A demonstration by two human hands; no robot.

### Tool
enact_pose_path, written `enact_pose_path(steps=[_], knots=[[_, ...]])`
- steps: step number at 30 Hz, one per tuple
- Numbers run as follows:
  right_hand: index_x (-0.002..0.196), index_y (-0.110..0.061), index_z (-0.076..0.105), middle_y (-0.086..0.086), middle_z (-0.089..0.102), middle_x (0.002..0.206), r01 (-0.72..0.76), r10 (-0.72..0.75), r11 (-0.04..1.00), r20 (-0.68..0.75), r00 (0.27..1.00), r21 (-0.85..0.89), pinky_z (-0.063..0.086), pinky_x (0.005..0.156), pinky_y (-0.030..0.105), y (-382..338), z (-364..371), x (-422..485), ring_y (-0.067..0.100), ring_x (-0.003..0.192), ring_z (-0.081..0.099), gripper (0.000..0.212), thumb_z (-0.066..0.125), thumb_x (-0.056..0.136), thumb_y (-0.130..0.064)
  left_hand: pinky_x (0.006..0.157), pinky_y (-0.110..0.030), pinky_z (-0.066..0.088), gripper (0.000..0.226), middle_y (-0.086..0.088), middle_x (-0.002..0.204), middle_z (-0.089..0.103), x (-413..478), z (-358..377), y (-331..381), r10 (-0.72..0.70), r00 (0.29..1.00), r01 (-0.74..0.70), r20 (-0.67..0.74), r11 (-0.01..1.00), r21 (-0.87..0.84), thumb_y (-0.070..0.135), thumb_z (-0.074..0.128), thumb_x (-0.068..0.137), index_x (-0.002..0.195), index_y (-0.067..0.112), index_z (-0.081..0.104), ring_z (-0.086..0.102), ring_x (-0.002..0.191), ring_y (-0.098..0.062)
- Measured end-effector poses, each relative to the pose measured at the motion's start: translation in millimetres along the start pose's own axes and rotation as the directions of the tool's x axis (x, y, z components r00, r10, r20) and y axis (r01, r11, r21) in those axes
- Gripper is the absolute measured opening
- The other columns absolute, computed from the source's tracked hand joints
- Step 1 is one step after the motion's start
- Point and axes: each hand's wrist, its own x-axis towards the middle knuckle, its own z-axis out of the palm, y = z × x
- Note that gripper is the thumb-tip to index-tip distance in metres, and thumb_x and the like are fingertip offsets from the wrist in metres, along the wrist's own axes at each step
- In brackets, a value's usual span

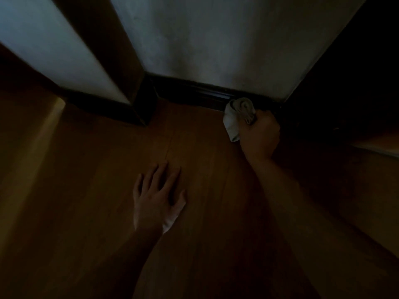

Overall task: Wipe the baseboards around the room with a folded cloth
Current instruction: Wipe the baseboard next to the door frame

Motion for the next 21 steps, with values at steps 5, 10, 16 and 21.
enact_pose_path(steps=[5, 10, 16, 21], knots=[[0.081, -0.001, 0.067, 0.016, 0.065, 0.092, -0.043, 0.045, 0.999, -0.065, 0.997, 0.033, 0.042, 0.060, 0.028, 7, 2, -2, 0.028, 0.078, 0.062, 0.028, 0.065, 0.089, -0.028, 0.120, -0.055, 0.017, 0.065, 0.001, 0.164, 0.028, 1, 0, 2, -0.003, 1.000, 0.003, 0.000, 1.000, 0.012, 0.067, 0.035, 0.096, 0.154, 0.038, 0.035, 0.019, 0.153, -0.023], [0.084, -0.002, 0.068, 0.015, 0.065, 0.093, 0.002, -0.001, 1.000, -0.052, 0.999, 0.020, 0.039, 0.060, 0.027, 2, 7, 0, 0.027, 0.079, 0.062, 0.028, 0.067, 0.088, -0.029, 0.121, -0.055, 0.017, 0.064, 0.002, 0.164, 0.027, 1, -1, 1, -0.006, 1.000, 0.006, 0.000, 1.000, 0.005, 0.066, 0.035, 0.097, 0.154, 0.038, 0.034, 0.018, 0.153, -0.022], [0.084, -0.005, 0.069, 0.014, 0.065, 0.092, 0.009, -0.008, 1.000, -0.021, 1.000, 0.030, 0.040, 0.059, 0.028, -10, 16, -2, 0.027, 0.080, 0.063, 0.027, 0.064, 0.089, -0.031, 0.120, -0.056, 0.019, 0.064, 0.000, 0.163, 0.030, 2, 0, 2, -0.003, 1.000, 0.004, -0.012, 1.000, 0.017, 0.066, 0.035, 0.096, 0.153, 0.037, 0.038, 0.022, 0.152, -0.024], [0.092, -0.004, 0.070, 0.015, 0.065, 0.099, -0.001, 0.001, 1.000, -0.016, 1.000, -0.005, 0.042, 0.061, 0.029, 1, 2, 4, 0.029, 0.085, 0.063, 0.031, 0.066, 0.088, -0.035, 0.121, -0.054, 0.016, 0.064, 0.000, 0.163, 0.029, 1, -2, 3, -0.003, 1.000, 0.003, -0.020, 1.000, 0.016, 0.067, 0.033, 0.096, 0.153, 0.036, 0.037, 0.021, 0.152, -0.023]])
